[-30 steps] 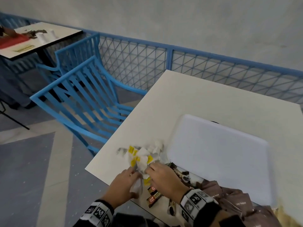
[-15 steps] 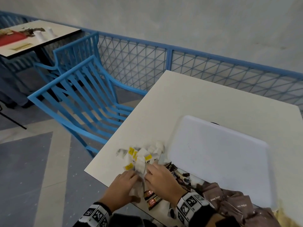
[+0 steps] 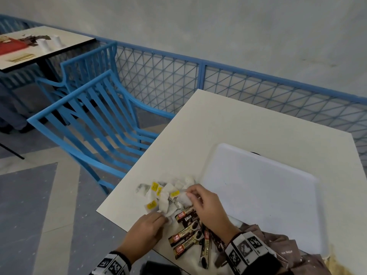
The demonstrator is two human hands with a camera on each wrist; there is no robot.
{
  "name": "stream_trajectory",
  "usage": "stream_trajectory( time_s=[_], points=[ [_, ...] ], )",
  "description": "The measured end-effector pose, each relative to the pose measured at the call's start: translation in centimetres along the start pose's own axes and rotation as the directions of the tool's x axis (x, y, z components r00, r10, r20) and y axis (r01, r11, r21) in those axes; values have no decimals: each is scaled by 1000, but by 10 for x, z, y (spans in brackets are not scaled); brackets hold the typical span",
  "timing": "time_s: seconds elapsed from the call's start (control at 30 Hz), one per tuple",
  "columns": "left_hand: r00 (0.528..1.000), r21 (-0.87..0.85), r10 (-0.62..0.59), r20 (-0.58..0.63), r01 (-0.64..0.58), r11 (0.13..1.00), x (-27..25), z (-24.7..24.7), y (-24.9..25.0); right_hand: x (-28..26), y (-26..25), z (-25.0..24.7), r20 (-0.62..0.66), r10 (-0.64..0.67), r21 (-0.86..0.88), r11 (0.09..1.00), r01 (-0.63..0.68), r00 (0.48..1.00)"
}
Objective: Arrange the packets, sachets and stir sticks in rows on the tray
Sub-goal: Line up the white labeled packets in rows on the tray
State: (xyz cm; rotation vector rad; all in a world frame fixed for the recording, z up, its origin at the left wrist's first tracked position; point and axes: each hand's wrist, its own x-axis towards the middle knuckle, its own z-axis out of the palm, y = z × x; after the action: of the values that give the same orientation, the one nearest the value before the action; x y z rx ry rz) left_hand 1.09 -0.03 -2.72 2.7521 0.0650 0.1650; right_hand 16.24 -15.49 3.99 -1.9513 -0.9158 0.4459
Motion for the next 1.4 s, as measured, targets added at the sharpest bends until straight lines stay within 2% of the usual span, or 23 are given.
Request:
stream_trajectory(
  time_s=[0.07,0.17,0.23,0.33,0.4,0.53,0.67,0.77,0.87,0.93,1.0,1.07,1.13,1.17,1.23,1.3,1.4],
  points=[
    [998,-75,-46,-36,44,996,4,-3,1,1,2,-6,-7,72,73,995,-71,997],
    [972,-272,-195,-132,154,950,11,-15,3,2,4,-17,54,166,170,970,-173,985],
    [940,-359,-304,-157,232,904,16,-24,5,1,3,-22,157,196,240,943,-230,968],
    [915,-444,-379,-137,286,849,24,-36,10,-3,-1,-23,338,129,329,912,-245,932],
    [925,-476,-359,-123,263,839,28,-41,15,-5,-6,-20,384,69,290,938,-191,921],
    [961,-527,-272,-48,207,824,31,-45,30,-1,-7,-14,308,25,96,994,-57,951],
    [971,-564,-241,0,199,802,33,-51,40,2,0,-5,283,-49,-113,990,84,958],
    [963,-627,-268,2,210,750,34,-59,38,-1,7,-4,250,-54,-136,987,90,967],
    [904,-482,-400,-151,286,828,28,-57,11,-5,13,-13,216,6,-144,989,26,976],
    [839,-351,-507,-197,422,836,25,-49,-8,-9,17,-20,179,62,-121,992,-40,982],
    [771,-319,-626,-118,568,759,24,-42,-18,-12,21,-26,136,120,-75,991,-110,983],
    [732,-368,-680,45,645,670,24,-38,-20,-15,23,-30,88,173,-43,985,-170,981],
    [737,-397,-654,170,659,639,25,-38,-17,-16,23,-33,60,202,-23,979,-201,978],
    [747,-405,-637,187,650,643,26,-38,-15,-17,23,-33,54,205,-23,979,-204,977],
    [765,-396,-613,196,634,664,26,-36,-14,-17,25,-32,60,207,-28,978,-206,976],
    [791,-319,-578,202,611,725,27,-32,-13,-18,27,-30,66,208,-22,978,-207,976],
    [813,-212,-567,134,582,785,30,-32,-11,-19,30,-28,63,211,-11,977,-211,975]
  ],
)
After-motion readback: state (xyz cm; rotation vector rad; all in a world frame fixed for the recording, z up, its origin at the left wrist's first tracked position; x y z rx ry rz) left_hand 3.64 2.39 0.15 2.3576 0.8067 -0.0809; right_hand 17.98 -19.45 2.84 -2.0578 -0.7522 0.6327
